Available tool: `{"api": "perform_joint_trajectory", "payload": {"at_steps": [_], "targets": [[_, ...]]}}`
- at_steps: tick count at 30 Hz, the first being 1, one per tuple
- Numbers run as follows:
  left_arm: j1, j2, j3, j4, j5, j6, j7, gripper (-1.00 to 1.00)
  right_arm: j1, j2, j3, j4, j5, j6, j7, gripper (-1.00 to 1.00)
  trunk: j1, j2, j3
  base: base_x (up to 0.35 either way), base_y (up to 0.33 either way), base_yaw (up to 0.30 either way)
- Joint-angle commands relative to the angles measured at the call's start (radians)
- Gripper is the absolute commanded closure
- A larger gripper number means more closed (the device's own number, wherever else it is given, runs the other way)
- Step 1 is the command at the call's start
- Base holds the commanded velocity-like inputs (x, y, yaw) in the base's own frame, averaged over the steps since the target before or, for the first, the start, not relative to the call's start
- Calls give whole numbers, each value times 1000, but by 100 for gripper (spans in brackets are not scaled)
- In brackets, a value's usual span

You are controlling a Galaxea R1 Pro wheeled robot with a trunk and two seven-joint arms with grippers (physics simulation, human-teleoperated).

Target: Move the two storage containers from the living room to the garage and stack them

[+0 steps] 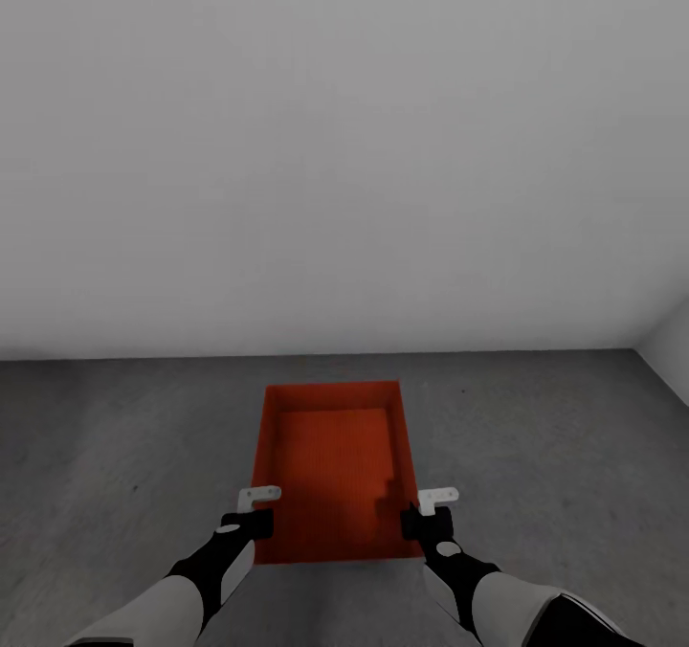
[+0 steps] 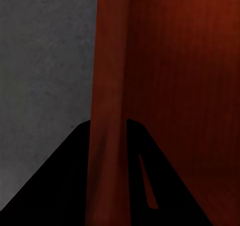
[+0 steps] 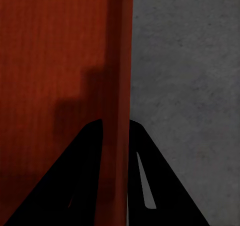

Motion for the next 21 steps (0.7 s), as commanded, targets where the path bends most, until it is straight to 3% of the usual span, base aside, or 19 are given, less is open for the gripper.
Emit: {"api": "perform_joint_trajectory", "payload": {"at_steps": [1,21], "targets": [[-1,35,27,-10,-4,-1,7,100,0,0,-37,2,-2,0,-3,100,0,-1,-1,0,0,0],[-1,35,27,-10,-4,-1,7,100,0,1,-37,2,-2,-1,-3,100,0,-1,-1,0,0,7]]}}
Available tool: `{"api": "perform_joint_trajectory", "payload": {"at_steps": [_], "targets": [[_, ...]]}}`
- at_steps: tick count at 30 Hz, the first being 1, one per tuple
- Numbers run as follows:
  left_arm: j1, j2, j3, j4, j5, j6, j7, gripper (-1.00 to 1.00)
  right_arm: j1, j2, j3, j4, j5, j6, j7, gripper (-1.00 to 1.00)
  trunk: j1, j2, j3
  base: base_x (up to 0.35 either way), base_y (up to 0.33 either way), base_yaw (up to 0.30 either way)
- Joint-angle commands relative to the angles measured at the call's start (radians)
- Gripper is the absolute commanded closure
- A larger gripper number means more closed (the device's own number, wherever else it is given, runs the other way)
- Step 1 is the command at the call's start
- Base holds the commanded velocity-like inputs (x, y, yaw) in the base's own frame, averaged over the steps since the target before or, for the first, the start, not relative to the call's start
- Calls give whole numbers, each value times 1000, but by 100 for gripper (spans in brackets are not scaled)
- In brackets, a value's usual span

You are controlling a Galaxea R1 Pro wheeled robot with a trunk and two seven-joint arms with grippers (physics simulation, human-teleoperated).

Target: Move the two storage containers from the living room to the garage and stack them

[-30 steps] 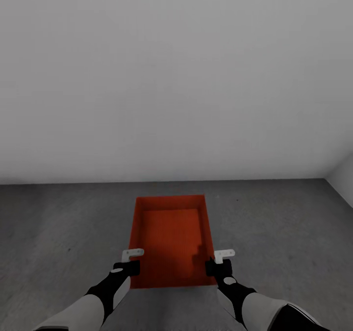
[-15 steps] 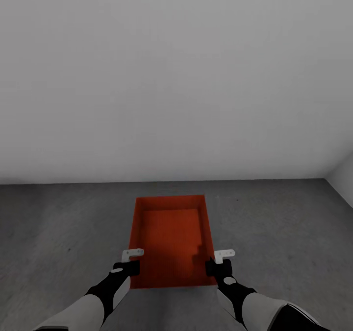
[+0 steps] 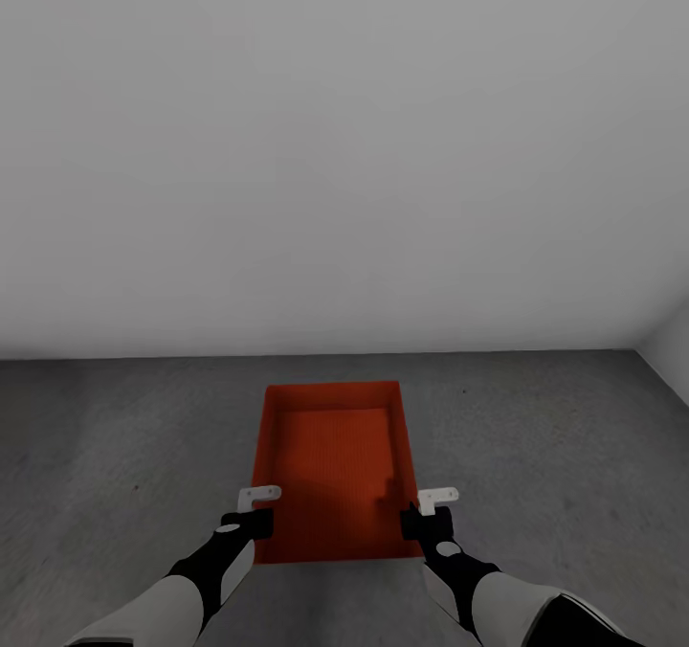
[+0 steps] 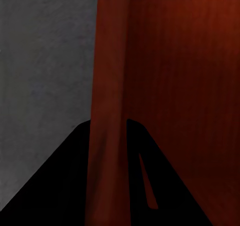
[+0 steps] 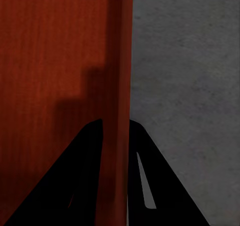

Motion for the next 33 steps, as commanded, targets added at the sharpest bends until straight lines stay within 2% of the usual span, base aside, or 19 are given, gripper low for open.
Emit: {"api": "perform_joint_trajectory", "payload": {"at_steps": [1,7,33], "targets": [[-1,34,29,-6,-5,-2,7,100,0,0,-38,2,2,1,-2,100,0,-1,-1,0,0,159],[-1,34,29,-6,-5,-10,7,100,0,0,-38,2,2,1,-2,100,0,-1,-1,0,0,177],[-1,38,29,-6,-5,-11,7,100,0,-1,-38,2,2,1,-2,100,0,-1,-1,0,0,43]]}}
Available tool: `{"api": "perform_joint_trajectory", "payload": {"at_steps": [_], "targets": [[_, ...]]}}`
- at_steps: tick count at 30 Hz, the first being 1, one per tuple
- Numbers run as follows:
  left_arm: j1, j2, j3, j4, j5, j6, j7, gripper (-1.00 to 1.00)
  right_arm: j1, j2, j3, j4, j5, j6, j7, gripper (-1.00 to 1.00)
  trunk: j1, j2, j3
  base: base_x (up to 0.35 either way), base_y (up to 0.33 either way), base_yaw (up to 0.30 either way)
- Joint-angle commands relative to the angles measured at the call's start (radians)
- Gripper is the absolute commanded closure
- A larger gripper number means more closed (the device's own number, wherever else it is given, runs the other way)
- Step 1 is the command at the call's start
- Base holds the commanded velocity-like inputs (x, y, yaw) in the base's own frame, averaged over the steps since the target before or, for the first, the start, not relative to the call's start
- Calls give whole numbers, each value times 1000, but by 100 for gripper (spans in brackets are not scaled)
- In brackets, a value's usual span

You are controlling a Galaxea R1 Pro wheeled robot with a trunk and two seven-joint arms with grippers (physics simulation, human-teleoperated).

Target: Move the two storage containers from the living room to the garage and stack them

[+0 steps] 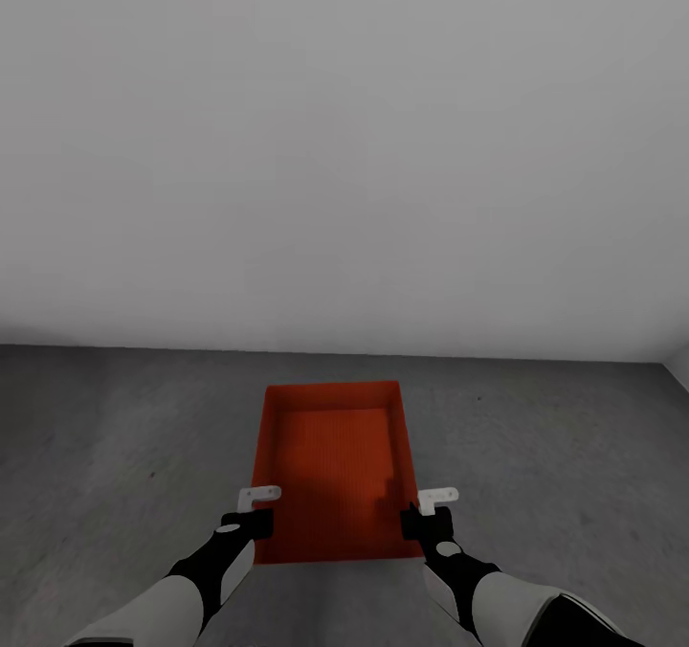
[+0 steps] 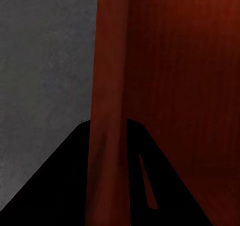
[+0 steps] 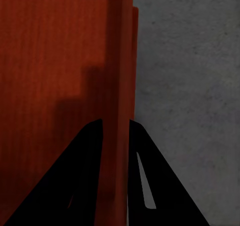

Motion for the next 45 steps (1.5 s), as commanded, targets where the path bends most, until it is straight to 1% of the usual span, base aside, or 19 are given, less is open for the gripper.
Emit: {"api": "perform_joint_trajectory", "payload": {"at_steps": [1,15,38,45], "targets": [[-1,39,27,-7,-4,-11,7,100,0,0,-37,2,-1,0,-2,100,0,-1,-1,16,0,1],[-1,39,27,-7,-4,-11,7,100,0,0,-37,2,-1,0,-2,100,0,-1,-1,144,0,0],[-1,38,27,-7,-4,-11,7,100,0,0,-37,2,-1,0,-2,100,0,-1,-1,5,0,-3],[-1,39,27,-7,-4,-11,7,100,0,0,-37,2,-1,0,-2,100,0,-1,-1,0,0,-167]]}}
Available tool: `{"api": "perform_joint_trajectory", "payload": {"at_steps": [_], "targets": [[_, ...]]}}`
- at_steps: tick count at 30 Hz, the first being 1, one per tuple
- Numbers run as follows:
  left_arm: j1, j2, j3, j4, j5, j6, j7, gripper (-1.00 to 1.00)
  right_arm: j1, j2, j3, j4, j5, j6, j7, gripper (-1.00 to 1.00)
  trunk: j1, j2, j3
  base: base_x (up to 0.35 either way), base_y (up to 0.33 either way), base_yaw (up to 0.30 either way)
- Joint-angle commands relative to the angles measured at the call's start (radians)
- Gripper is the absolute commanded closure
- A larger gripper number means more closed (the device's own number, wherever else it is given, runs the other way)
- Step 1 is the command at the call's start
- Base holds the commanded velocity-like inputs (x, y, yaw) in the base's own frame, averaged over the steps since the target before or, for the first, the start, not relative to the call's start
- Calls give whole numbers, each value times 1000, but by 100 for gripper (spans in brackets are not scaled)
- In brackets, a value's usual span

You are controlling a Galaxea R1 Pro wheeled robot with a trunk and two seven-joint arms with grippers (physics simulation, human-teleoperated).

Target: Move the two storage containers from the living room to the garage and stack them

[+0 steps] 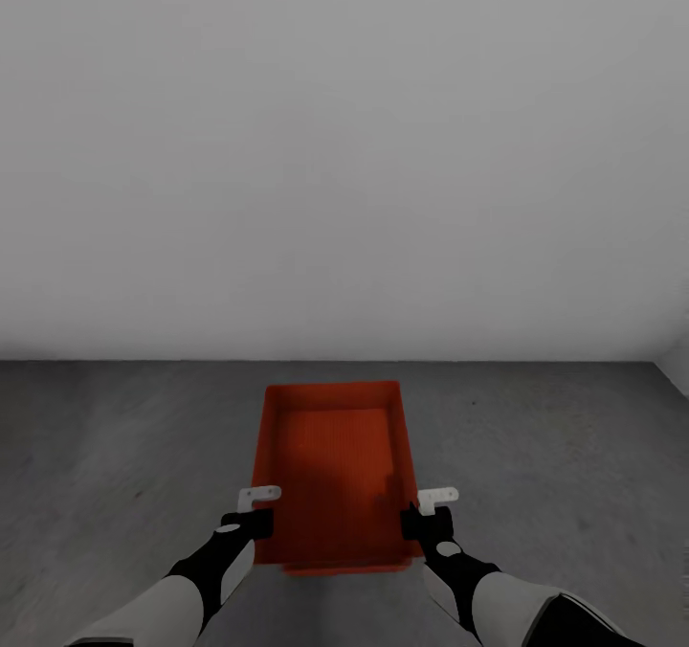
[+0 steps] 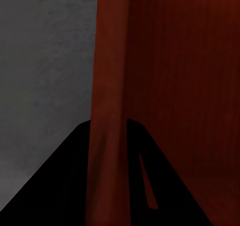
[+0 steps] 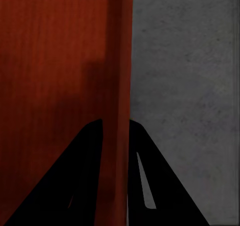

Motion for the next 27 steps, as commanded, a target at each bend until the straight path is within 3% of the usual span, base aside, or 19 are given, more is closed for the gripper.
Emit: {"api": "perform_joint_trajectory", "payload": {"at_steps": [1,8,27], "targets": [[-1,39,27,-7,-4,-11,7,100,0,0,-37,2,-1,0,-3,100,0,-1,-1,0,0,-239],[-1,39,27,-7,-4,-11,7,100,0,0,-37,2,-1,0,-3,100,0,-1,-1,0,0,-170],[-1,39,27,-7,-4,-11,7,100,0,0,-37,2,-1,0,-3,100,0,-1,-1,0,0,-5]]}}
